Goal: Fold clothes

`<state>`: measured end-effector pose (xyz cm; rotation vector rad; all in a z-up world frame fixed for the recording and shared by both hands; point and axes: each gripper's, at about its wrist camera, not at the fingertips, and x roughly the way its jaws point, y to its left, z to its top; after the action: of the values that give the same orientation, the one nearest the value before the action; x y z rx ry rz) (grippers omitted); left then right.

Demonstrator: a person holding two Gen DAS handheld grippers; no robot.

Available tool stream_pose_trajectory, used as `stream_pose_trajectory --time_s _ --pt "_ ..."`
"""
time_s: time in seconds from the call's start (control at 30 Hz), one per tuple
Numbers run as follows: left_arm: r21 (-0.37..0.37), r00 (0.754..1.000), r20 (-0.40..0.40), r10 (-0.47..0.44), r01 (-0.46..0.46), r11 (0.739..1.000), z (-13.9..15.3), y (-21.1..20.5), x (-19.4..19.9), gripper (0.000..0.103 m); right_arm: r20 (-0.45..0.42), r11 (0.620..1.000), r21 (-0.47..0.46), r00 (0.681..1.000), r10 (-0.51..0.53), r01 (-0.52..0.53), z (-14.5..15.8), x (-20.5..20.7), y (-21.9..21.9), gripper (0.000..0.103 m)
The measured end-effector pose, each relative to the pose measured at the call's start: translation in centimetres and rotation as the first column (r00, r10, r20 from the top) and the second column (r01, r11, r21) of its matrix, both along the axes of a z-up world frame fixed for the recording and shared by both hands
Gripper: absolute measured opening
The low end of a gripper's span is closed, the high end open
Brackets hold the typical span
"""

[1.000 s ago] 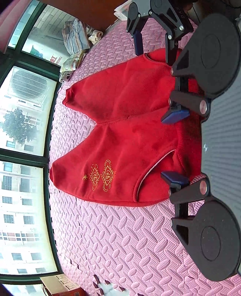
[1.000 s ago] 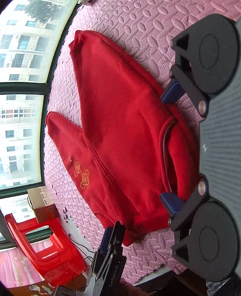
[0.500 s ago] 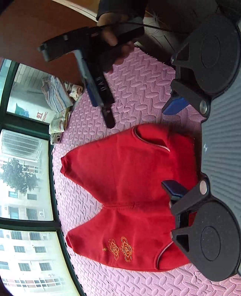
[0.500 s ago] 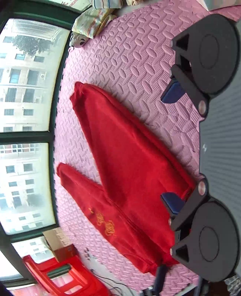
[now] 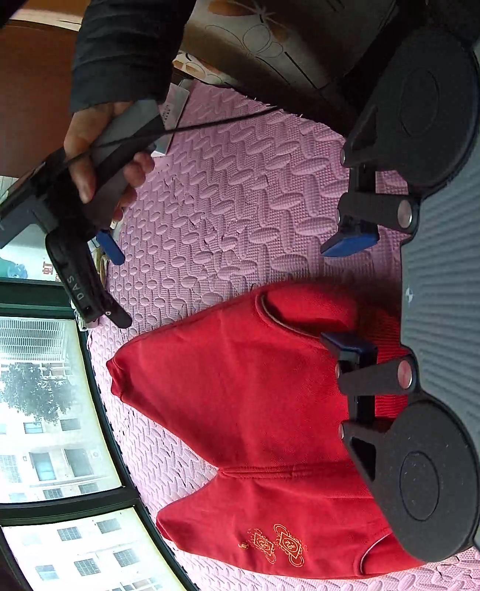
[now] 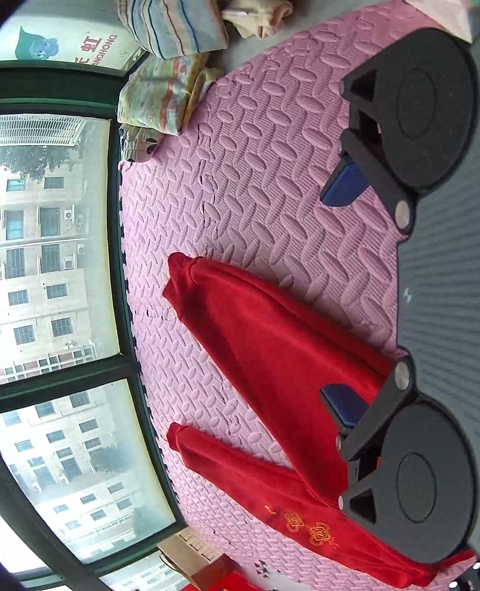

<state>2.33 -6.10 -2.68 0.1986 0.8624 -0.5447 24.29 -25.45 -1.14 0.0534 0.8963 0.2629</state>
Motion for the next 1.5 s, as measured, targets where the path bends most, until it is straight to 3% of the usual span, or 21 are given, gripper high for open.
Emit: stream_pose_trajectory --time_s 0.13,0.33,0.6,0.63,0.67,0.7,0.9,1.03,1.23,1.5 --pt "-0.009 1.0 -0.021 0.008 -0.008 1.0 -0.3 0.3 0.7 0.029 -0.014 0.999 0.005 0.999 -0.05 0.05 -1.1 4.3 0.0 0.099" --pt "-0.025 0.999 -0.046 0.006 -0.007 1.0 -0.4 0.7 1.4 0.016 -0.047 0.994 0.02 0.993 -0.107 0.108 -3.2 9.5 0.8 0.086" --pt "-0.094 0.999 -0.05 0.003 -0.008 0.996 0.8 1.9 1.8 0.011 -0.065 0.991 0.018 0.989 -0.134 0.136 -5.0 12.8 1.9 0.052" --pt "-0.109 0.999 -0.049 0.006 -0.011 0.994 1.0 2.2 1.9 0.011 -0.065 0.99 0.019 0.988 -0.137 0.138 -5.0 12.9 2.0 0.045" --pt "-0.121 0.999 -0.051 0.008 -0.014 0.993 1.1 2.4 1.9 0.011 -0.068 0.99 0.022 0.988 -0.136 0.137 -5.0 13.0 2.0 0.024" --pt "-0.135 0.998 -0.053 0.012 -0.019 0.991 1.3 2.7 2.0 0.01 -0.079 0.99 0.031 0.987 -0.138 0.141 -5.0 13.2 2.1 0.014" --pt "-0.239 0.996 -0.05 0.07 -0.08 0.968 2.8 5.1 1.8 0.009 -0.034 0.989 0.032 0.989 -0.147 0.148 -2.8 13.5 3.5 0.008" --pt "-0.329 0.983 -0.069 0.17 -0.183 0.926 4.1 8.3 1.5 0.009 0.008 0.993 0.054 0.994 -0.109 0.108 0.2 14.1 5.9 0.008" --pt "-0.43 0.942 -0.102 0.319 -0.331 0.84 5.0 13.4 0.4 0.009 0.07 0.996 0.081 0.997 -0.044 0.039 4.1 15.7 12.7 0.008" --pt "-0.505 0.863 -0.181 0.471 -0.493 0.709 4.3 19.3 -0.9 0.008 0.082 0.994 0.096 0.996 0.047 -0.055 3.9 17.2 24.0 0.008"
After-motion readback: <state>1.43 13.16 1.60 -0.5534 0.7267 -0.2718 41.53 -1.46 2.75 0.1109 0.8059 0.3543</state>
